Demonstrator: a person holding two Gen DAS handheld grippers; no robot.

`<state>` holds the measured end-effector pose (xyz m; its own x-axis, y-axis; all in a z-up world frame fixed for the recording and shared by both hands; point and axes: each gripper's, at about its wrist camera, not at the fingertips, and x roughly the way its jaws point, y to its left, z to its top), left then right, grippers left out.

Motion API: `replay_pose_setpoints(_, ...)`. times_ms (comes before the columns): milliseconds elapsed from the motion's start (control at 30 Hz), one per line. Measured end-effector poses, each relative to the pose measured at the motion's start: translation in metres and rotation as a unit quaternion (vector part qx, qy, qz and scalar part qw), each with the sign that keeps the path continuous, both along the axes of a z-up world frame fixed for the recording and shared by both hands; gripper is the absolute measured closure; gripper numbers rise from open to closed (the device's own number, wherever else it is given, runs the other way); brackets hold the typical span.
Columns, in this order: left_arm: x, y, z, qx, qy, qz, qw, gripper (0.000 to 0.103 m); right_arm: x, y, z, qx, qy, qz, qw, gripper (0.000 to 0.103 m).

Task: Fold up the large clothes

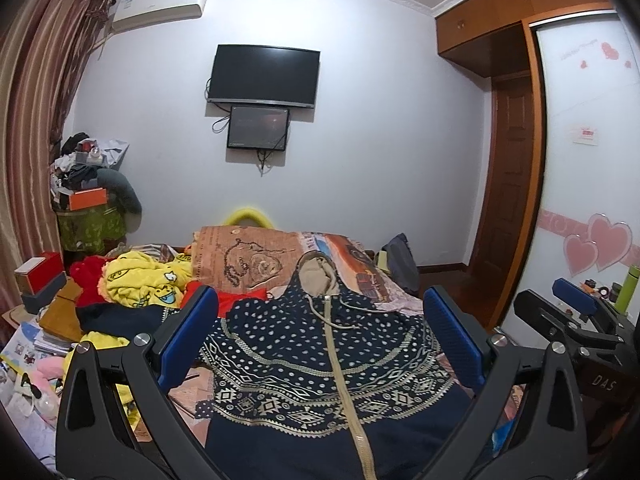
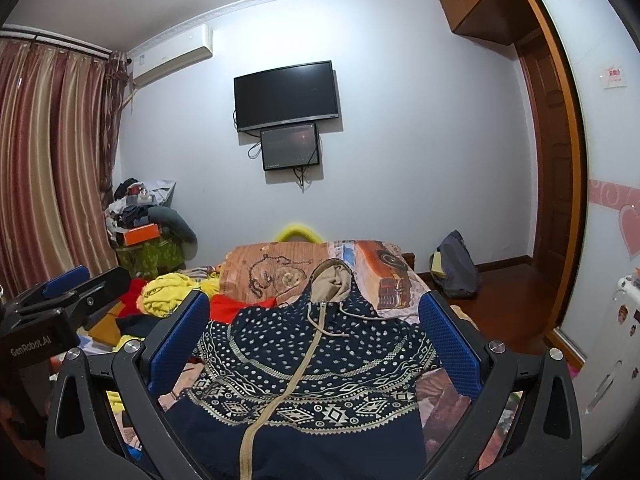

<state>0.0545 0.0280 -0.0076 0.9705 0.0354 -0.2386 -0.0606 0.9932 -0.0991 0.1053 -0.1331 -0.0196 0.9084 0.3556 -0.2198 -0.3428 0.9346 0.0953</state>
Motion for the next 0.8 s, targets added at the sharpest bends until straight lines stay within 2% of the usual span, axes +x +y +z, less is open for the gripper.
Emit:
replay_pose_setpoints(167, 0.026, 0.016, 0.000, 0.006, 0.016, 0.019, 0.9997, 0.000, 0.024, 0.002, 0.000, -0.009, 0.010, 0.003, 1.000, 0.000)
replay_pose_setpoints(333, 0.067, 0.046, 0.002, -0.005, 0.044, 0.028, 0.9986, 0.000, 0.056, 0.004, 0.000, -0.019, 0.023, 0.008, 1.000, 0.000)
replay_pose_setpoints(500, 0.108, 0.074, -0.001, 0.013, 0.077, 0.044, 0.9959, 0.000, 0.099, 0.009, -0.001, -0.043, 0.042, 0.015, 0.998, 0.000)
replay_pose_setpoints(667, 0.152, 0.111, -0.013, 0.026, 0.110, 0.059, 0.9919, 0.000, 0.144, 0.021, -0.009, -0.071, 0.072, 0.031, 0.994, 0.000)
replay_pose_setpoints(800, 0.184, 0.150, -0.032, 0.016, 0.144, 0.047, 0.9883, 0.000, 0.185, 0.037, -0.024, -0.105, 0.110, 0.050, 0.987, 0.000)
